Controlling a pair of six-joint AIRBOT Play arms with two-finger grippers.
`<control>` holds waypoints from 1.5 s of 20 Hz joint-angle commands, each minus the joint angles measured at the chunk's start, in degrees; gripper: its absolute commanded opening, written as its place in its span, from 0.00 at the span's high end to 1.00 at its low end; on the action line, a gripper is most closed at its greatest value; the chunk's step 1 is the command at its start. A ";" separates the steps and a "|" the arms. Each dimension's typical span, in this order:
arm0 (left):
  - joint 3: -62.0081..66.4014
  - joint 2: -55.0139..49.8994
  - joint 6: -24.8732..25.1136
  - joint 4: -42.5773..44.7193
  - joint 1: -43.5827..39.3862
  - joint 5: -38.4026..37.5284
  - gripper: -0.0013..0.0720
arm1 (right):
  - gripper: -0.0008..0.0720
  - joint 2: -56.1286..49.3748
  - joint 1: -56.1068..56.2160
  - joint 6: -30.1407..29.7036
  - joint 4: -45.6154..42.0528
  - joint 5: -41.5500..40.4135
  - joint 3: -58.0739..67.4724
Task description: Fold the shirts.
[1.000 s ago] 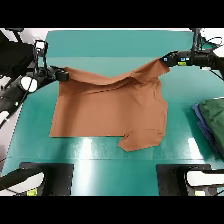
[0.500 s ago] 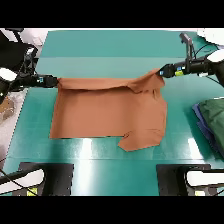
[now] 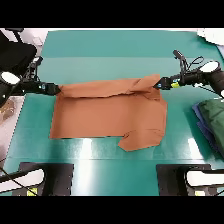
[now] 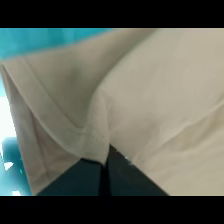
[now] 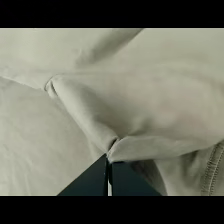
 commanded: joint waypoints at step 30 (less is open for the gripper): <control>-0.33 -1.57 -1.75 6.08 0.17 -3.87 0.96 | 0.96 0.87 -1.95 9.92 -2.25 10.19 -0.48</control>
